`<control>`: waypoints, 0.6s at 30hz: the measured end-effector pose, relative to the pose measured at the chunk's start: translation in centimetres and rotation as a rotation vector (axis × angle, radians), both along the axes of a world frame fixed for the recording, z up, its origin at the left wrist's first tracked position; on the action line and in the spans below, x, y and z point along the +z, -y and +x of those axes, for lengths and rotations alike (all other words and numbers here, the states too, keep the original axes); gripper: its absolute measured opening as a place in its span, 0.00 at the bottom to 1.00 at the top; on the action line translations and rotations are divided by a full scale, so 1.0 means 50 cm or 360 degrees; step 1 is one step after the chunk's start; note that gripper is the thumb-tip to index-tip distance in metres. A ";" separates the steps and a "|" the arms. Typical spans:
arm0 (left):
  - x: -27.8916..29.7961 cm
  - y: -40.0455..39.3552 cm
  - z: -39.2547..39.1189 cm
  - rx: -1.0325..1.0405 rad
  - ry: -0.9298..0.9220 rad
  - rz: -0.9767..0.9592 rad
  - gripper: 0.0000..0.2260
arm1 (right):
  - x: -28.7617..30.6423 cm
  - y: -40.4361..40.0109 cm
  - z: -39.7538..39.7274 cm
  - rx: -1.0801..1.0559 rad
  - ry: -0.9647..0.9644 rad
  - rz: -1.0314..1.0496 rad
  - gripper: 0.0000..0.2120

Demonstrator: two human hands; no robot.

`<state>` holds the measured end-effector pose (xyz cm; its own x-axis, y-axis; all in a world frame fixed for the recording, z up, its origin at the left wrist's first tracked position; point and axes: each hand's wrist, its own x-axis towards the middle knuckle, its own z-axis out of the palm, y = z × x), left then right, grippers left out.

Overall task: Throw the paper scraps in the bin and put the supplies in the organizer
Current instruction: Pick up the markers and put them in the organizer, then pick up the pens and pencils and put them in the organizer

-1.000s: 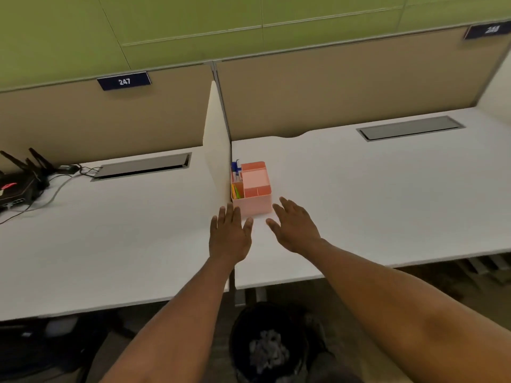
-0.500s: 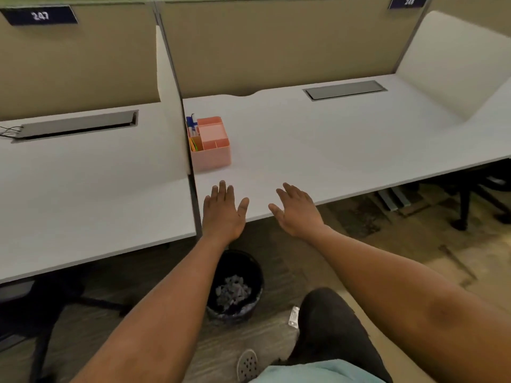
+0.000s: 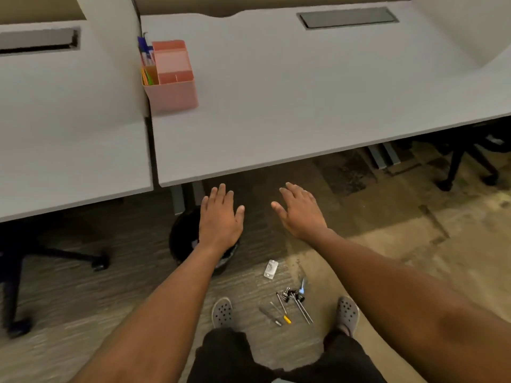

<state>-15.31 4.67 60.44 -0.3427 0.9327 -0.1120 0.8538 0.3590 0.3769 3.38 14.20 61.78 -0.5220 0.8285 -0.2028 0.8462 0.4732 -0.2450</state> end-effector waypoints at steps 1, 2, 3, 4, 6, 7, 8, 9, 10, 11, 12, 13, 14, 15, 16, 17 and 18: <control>-0.026 -0.001 0.024 0.0025 0.0007 0.0023 0.24 | -0.027 -0.004 0.020 0.0009 -0.0007 -0.0022 0.28; -0.056 -0.002 0.051 0.0055 0.0020 0.0038 0.23 | -0.058 -0.009 0.042 0.0017 -0.0012 -0.0044 0.28; -0.089 -0.003 0.079 0.0084 0.0038 0.0047 0.23 | -0.093 -0.014 0.065 0.0027 -0.0018 -0.0066 0.27; -0.125 -0.004 0.108 0.0109 0.0060 0.0041 0.22 | -0.131 -0.020 0.088 0.0033 -0.0025 -0.0099 0.26; -0.203 -0.002 0.170 0.0154 0.0120 -0.0014 0.21 | -0.215 -0.028 0.140 0.0027 -0.0030 -0.0188 0.25; -0.244 0.001 0.202 0.0177 0.0157 -0.0057 0.20 | -0.260 -0.030 0.168 0.0012 -0.0028 -0.0235 0.25; -0.284 0.005 0.233 0.0203 0.0195 -0.0114 0.19 | -0.303 -0.030 0.196 -0.0011 -0.0022 -0.0291 0.25; -0.326 0.011 0.265 0.0227 0.0237 -0.0176 0.19 | -0.347 -0.029 0.226 -0.0040 -0.0009 -0.0351 0.25; -0.370 0.017 0.294 0.0251 0.0284 -0.0238 0.18 | -0.390 -0.028 0.256 -0.0066 0.0002 -0.0400 0.24; -0.412 0.023 0.321 0.0282 0.0331 -0.0294 0.18 | -0.434 -0.025 0.285 -0.0090 0.0009 -0.0445 0.24; -0.455 0.030 0.346 0.0326 0.0371 -0.0340 0.18 | -0.477 -0.019 0.312 -0.0111 0.0008 -0.0490 0.23; -0.501 0.037 0.369 0.0385 0.0411 -0.0380 0.18 | -0.525 -0.013 0.338 -0.0134 0.0006 -0.0546 0.24; -0.545 0.047 0.392 0.0458 0.0466 -0.0423 0.18 | -0.575 -0.005 0.363 -0.0154 0.0011 -0.0605 0.25; -0.588 0.056 0.413 0.0544 0.0525 -0.0471 0.17 | -0.627 0.005 0.386 -0.0166 0.0034 -0.0662 0.26; -0.632 0.069 0.431 0.0628 0.0569 -0.0524 0.16 | -0.681 0.016 0.408 -0.0168 0.0070 -0.0708 0.27; -0.676 0.085 0.448 0.0698 0.0587 -0.0585 0.15 | -0.735 0.030 0.430 -0.0165 0.0116 -0.0751 0.25; -0.720 0.101 0.462 0.0736 0.0580 -0.0629 0.15 | -0.784 0.042 0.447 -0.0158 0.0158 -0.0791 0.23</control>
